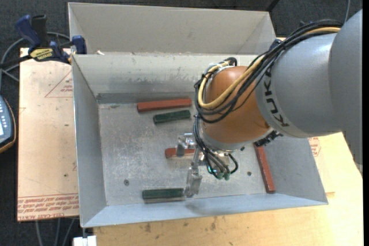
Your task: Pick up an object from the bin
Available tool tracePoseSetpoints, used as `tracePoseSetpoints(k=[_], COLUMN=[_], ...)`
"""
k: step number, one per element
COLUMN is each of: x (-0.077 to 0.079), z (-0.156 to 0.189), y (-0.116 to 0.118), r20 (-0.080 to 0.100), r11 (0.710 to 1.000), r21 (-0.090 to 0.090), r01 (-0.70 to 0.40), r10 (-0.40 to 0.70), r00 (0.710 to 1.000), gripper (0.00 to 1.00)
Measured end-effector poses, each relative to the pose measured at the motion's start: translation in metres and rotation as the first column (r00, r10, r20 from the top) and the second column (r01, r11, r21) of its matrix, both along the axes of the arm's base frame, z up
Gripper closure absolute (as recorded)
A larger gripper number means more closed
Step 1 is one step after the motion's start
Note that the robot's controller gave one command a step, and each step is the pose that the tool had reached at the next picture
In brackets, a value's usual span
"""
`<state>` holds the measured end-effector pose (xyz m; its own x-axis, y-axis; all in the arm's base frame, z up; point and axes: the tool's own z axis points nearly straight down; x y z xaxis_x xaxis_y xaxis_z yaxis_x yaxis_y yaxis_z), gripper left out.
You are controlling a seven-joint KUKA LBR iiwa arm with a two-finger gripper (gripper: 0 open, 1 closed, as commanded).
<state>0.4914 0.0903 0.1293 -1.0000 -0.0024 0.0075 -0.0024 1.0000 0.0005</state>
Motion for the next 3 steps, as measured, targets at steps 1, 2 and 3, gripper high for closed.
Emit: tracePoseSetpoints(k=[1, 2, 3], x=[0.001, -0.001, -0.002], z=[-0.058, -0.059, -0.004], y=[0.052, 0.05, 0.042], r20=[0.018, 0.009, 0.01], r11=[0.985, 0.986, 0.81], r21=[0.001, 0.001, 0.0], r01=[-0.171, -0.168, -0.586], r10=[0.17, 0.168, 0.586], r00=[0.985, 0.986, 0.81], gripper=[0.0, 1.0, 1.0])
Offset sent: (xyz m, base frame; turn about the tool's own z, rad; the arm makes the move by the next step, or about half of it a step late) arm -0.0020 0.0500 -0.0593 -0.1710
